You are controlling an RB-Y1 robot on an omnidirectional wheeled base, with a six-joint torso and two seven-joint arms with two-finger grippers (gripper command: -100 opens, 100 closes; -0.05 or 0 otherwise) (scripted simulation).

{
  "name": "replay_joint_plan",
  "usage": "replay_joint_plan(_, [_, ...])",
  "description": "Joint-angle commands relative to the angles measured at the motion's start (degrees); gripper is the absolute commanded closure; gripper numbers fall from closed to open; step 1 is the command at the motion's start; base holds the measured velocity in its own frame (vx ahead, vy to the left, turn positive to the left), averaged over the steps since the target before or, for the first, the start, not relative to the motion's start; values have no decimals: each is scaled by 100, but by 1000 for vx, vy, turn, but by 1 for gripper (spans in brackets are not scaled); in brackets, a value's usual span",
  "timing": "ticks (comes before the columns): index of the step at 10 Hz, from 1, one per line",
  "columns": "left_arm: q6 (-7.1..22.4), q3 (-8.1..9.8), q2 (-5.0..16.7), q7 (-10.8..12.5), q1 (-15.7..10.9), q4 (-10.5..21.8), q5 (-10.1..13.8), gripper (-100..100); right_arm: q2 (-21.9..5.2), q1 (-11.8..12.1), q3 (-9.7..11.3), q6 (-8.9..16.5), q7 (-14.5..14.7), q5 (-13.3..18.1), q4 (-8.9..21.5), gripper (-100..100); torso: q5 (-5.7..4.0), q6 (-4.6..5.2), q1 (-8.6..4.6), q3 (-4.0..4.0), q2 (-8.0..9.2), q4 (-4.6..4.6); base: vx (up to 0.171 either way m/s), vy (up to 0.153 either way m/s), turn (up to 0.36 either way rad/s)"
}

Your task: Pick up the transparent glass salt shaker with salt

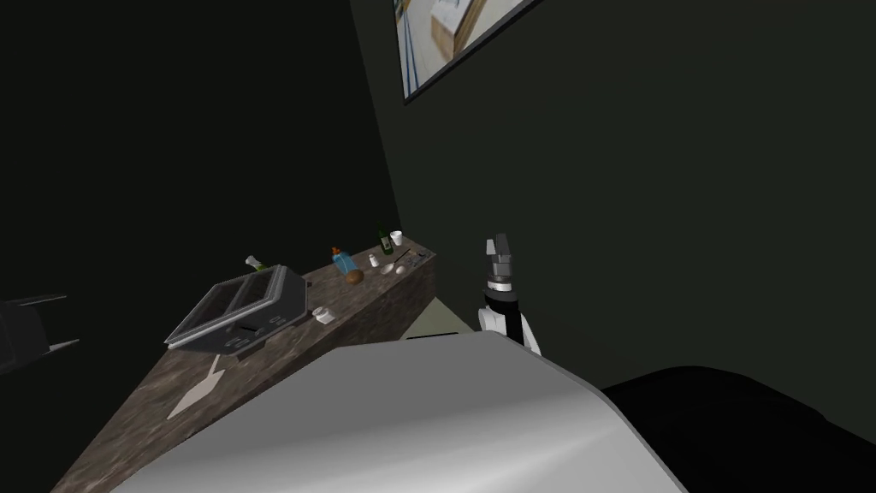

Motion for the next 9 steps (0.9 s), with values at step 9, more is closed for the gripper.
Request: replay_joint_plan(9, [1108,1095,1700,382,1003,1027,1028,-100,0,-1,1,0,0,0,0,0,-1,8,-6,-8,-12,-4,-33,19,-167])
